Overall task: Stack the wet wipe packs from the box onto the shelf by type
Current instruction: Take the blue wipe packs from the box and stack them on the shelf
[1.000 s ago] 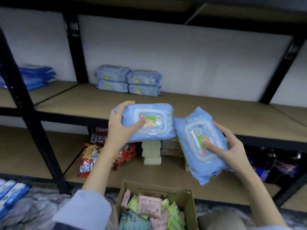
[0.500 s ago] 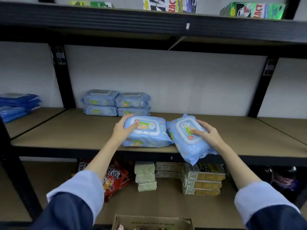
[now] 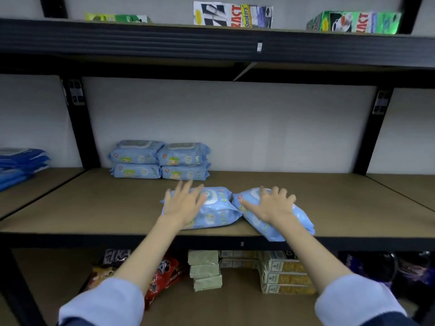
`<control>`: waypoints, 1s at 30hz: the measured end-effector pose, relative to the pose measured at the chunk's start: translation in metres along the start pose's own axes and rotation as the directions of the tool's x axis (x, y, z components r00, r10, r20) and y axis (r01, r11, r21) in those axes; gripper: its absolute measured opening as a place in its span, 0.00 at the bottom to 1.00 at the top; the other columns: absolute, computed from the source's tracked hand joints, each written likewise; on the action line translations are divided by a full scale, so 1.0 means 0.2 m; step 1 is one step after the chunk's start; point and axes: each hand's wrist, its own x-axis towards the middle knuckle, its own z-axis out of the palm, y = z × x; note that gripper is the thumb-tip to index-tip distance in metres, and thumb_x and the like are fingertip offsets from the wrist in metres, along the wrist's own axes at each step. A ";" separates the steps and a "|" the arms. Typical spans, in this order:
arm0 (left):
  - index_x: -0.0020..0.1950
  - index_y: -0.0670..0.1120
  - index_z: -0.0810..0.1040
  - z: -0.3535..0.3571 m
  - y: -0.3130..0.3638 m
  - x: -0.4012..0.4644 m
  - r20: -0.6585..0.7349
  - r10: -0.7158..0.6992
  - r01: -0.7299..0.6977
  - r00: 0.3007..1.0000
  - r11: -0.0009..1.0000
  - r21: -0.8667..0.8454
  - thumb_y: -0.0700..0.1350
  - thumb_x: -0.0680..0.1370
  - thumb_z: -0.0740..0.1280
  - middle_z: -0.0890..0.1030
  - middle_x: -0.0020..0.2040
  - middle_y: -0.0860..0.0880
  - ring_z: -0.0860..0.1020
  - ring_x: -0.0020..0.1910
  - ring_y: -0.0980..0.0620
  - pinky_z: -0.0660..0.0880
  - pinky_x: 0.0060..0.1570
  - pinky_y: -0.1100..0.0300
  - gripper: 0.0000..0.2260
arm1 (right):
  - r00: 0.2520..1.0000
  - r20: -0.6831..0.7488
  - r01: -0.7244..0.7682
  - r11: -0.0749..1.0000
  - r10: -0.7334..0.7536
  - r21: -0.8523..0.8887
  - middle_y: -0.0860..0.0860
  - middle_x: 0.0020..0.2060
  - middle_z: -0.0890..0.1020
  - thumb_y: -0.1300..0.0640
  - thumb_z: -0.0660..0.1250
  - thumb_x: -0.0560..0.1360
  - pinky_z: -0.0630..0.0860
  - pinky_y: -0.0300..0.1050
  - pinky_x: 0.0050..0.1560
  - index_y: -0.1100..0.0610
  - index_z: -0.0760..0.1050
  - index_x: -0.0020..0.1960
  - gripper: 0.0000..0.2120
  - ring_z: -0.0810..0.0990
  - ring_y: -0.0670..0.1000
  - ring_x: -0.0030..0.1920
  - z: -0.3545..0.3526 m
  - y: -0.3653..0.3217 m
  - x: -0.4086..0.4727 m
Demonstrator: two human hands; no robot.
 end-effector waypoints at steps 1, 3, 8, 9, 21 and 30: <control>0.75 0.58 0.55 0.04 0.01 0.00 0.015 0.019 -0.019 1.000 1.000 -0.004 0.57 0.81 0.46 0.51 0.77 0.52 0.48 0.76 0.49 0.49 0.71 0.45 0.21 | 1.000 -0.015 0.020 0.999 -0.021 -0.051 0.59 0.68 0.66 0.25 0.48 0.69 0.62 0.58 0.63 0.53 0.56 0.74 0.43 0.65 0.60 0.66 0.02 0.00 -0.01; 0.74 0.59 0.56 0.08 -0.01 -0.01 0.017 0.044 -0.044 0.999 0.999 0.012 0.60 0.80 0.45 0.55 0.76 0.54 0.51 0.76 0.51 0.51 0.70 0.48 0.22 | 0.995 -0.022 0.101 0.994 -0.102 -0.039 0.56 0.69 0.66 0.26 0.52 0.70 0.62 0.57 0.63 0.49 0.57 0.74 0.41 0.64 0.58 0.67 0.01 0.06 -0.01; 0.72 0.63 0.60 0.06 -0.13 0.00 0.007 0.144 -0.143 0.990 0.985 -0.096 0.59 0.80 0.49 0.58 0.75 0.59 0.52 0.75 0.57 0.50 0.71 0.56 0.19 | 0.925 0.197 0.268 0.927 -0.323 0.263 0.40 0.75 0.54 0.41 0.65 0.73 0.45 0.68 0.69 0.35 0.57 0.72 0.30 0.48 0.50 0.76 -0.08 0.24 0.04; 0.72 0.63 0.59 0.06 -0.13 0.00 0.014 0.143 -0.142 0.990 0.986 -0.090 0.58 0.81 0.49 0.57 0.75 0.59 0.52 0.75 0.57 0.50 0.71 0.55 0.19 | 0.922 0.218 0.253 0.925 -0.319 0.283 0.39 0.75 0.52 0.43 0.66 0.73 0.42 0.69 0.69 0.34 0.58 0.71 0.30 0.45 0.51 0.76 -0.08 0.25 0.04; 0.72 0.56 0.62 0.04 -0.01 -0.02 -0.001 0.082 -0.082 0.997 0.992 -0.093 0.57 0.81 0.49 0.57 0.76 0.53 0.51 0.76 0.53 0.42 0.73 0.48 0.20 | 0.964 -0.098 0.261 0.808 -0.247 0.528 0.45 0.75 0.56 0.28 0.65 0.58 0.45 0.63 0.72 0.32 0.57 0.70 0.42 0.52 0.52 0.76 -0.05 0.31 -0.03; 0.74 0.60 0.54 0.18 0.48 -0.04 -0.002 0.346 -0.345 0.938 0.935 -0.078 0.62 0.75 0.61 0.64 0.73 0.46 0.59 0.73 0.48 0.49 0.71 0.56 0.31 | 0.971 -0.117 0.230 0.675 -0.208 0.701 0.50 0.62 0.74 0.47 0.79 0.62 0.64 0.49 0.70 0.31 0.69 0.56 0.28 0.68 0.50 0.67 0.06 0.58 -0.06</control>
